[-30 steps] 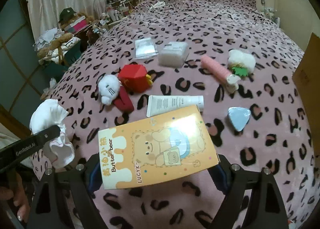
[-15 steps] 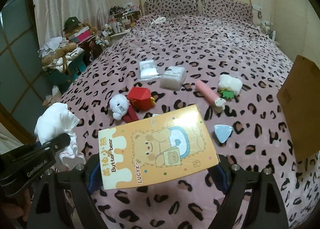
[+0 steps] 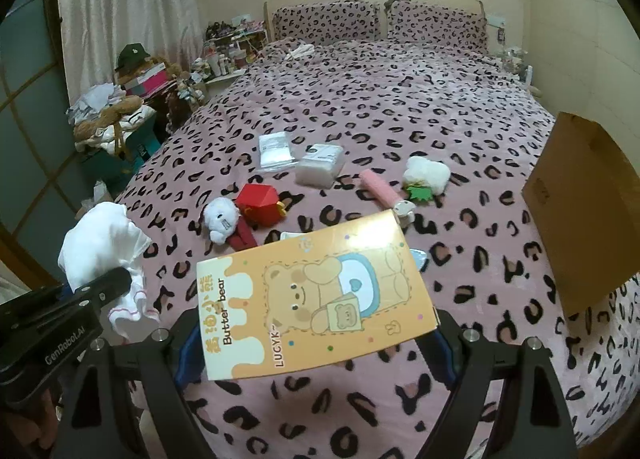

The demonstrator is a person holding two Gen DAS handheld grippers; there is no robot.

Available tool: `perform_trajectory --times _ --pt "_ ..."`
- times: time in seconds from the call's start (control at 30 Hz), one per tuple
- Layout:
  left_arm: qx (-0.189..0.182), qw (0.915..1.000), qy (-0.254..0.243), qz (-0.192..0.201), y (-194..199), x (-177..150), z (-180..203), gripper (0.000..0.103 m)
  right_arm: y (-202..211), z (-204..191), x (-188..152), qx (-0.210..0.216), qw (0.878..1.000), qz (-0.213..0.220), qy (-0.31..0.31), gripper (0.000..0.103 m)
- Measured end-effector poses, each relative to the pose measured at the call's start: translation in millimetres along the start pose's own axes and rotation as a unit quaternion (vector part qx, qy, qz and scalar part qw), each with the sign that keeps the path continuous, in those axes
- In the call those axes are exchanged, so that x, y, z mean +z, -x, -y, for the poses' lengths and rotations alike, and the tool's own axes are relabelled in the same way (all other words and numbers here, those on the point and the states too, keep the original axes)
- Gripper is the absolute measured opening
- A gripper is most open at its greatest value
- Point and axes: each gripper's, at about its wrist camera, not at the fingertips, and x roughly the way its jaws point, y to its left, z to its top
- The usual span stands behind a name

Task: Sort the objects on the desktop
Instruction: 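Carry the white cloth and Butterbear card with both tools toward the cardboard box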

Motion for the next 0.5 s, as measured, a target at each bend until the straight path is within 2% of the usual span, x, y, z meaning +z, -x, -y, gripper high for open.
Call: perform_trajectory --times 0.5 --pt "-0.022 0.9988 -0.042 0.008 13 4 47 0.02 30 36 2 -0.027 0.999 0.018 -0.019 0.088"
